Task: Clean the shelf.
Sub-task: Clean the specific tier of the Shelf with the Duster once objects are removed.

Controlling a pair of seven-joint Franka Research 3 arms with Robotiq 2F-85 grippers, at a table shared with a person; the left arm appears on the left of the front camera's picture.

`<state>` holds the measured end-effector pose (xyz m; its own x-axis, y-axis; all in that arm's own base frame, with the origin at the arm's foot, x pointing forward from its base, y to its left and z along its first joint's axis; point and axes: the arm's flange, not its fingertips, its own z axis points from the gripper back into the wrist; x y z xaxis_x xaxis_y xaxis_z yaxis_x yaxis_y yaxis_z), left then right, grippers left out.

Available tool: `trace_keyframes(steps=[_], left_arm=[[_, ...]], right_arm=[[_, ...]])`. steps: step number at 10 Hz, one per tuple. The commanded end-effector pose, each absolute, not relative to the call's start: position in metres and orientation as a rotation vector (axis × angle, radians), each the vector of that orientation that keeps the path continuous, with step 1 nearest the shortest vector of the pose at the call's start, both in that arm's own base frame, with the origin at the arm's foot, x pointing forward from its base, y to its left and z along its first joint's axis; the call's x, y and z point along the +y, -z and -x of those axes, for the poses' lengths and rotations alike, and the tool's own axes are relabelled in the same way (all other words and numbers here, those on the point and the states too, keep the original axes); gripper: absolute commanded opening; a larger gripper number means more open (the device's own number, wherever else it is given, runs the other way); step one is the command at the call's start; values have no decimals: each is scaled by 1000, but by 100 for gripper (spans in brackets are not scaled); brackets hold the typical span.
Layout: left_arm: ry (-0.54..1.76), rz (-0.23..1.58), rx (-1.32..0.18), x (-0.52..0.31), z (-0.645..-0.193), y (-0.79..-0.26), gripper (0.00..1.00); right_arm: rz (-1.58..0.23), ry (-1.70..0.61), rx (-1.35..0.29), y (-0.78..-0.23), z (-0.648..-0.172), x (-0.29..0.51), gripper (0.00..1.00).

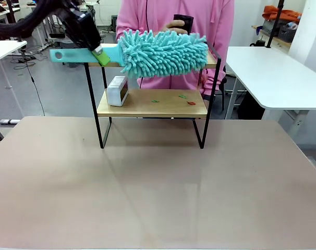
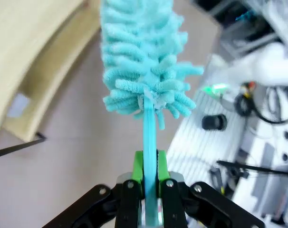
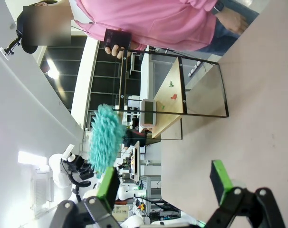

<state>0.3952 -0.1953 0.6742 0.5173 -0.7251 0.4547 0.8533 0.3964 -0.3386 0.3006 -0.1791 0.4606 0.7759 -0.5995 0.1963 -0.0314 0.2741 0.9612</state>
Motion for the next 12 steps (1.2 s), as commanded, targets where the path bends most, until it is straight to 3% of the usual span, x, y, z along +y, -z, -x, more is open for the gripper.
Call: trace_keyframes(steps=[1, 6, 9, 12], left_arm=[[1180, 727, -175, -173, -386, -686, 12], [1127, 730, -220, -160, -380, -688, 12], [1005, 832, -380, -85, -364, -722, 12], [456, 767, -699, 45, -319, -718, 12]], right_arm=[[-1261, 395, -637, -462, -304, -179, 100], [-1261, 395, -637, -462, -304, -179, 100], [-1261, 395, -637, -462, -304, -179, 100], [-1261, 395, -637, -462, -304, -179, 100]])
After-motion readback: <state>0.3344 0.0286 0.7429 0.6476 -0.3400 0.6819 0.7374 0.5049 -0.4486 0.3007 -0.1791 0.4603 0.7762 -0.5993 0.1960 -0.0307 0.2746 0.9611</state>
